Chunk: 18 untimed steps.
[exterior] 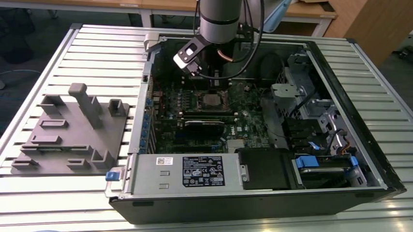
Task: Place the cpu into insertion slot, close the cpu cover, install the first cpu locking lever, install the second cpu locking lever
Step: 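Close the cpu cover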
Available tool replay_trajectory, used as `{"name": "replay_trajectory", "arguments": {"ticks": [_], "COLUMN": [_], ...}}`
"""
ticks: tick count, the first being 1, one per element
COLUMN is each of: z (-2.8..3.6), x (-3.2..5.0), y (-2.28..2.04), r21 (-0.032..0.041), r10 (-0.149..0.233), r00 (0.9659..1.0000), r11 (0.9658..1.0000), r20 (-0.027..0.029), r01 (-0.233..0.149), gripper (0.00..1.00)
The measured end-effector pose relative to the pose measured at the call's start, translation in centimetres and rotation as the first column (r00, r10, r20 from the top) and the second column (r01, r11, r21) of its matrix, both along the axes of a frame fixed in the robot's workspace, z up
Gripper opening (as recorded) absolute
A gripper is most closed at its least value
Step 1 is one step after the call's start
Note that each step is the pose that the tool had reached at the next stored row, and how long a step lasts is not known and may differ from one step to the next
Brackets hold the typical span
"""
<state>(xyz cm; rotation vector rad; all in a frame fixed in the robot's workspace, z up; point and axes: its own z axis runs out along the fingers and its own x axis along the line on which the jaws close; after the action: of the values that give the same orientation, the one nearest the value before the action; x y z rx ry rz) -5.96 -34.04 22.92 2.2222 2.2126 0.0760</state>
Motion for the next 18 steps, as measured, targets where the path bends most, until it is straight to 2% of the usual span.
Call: {"name": "replay_trajectory", "arguments": {"ticks": [7,11,13,18], "z": [0.47,0.51,0.92,1.07], "x": [0.00,0.01,0.00,0.01], "y": [0.00,0.01,0.00,0.01], "r21": [0.0004,0.0006,0.0003,0.0004], "r10": [0.000,0.000,0.000,0.000], "r00": [1.0000,1.0000,1.0000,1.0000], "r11": [1.0000,1.0000,1.0000,1.0000], "r20": [0.0002,0.0004,0.0002,0.0002], "r01": [0.000,0.000,0.000,0.000], "gripper": [0.11,0.11,0.11,0.11]}}
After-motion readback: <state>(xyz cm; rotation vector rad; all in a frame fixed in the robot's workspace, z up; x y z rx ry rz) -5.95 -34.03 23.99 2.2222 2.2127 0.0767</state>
